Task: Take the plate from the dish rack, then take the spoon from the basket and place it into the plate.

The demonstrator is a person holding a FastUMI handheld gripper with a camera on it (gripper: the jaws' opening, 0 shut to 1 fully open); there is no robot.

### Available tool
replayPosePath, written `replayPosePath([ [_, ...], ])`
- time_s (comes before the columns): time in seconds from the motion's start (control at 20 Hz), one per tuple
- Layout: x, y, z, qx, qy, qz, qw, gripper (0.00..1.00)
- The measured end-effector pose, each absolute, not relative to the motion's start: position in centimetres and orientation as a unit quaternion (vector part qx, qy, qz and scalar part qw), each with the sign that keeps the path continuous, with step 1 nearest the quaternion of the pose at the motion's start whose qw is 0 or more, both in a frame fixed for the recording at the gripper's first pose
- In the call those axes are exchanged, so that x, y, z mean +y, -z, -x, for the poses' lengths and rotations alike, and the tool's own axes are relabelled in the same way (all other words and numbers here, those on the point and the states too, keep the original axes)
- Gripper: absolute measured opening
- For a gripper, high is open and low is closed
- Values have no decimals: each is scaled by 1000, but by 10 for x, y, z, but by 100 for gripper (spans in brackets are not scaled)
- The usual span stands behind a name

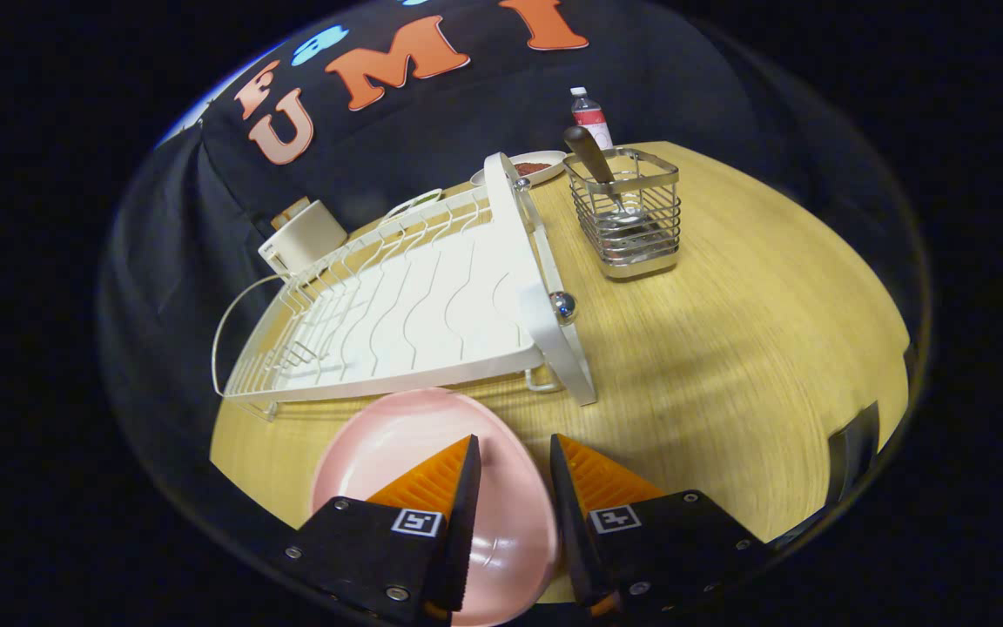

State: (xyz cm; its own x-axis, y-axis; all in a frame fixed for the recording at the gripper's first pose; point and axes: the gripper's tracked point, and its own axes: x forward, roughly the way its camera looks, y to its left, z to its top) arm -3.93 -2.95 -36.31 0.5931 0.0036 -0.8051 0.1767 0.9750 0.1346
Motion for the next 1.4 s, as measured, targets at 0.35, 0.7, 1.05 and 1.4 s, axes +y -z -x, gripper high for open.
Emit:
replayPosePath([
  [0.35,-60,308,25,369,78,-80,923,60],
  [0.7,-92,250,-28,253,110,-28,961,70],
  [1.05,-106,263,-72,235,126,-15,964,63],
  [1.4,-125,273,-99,223,145,-16,964,40],
])
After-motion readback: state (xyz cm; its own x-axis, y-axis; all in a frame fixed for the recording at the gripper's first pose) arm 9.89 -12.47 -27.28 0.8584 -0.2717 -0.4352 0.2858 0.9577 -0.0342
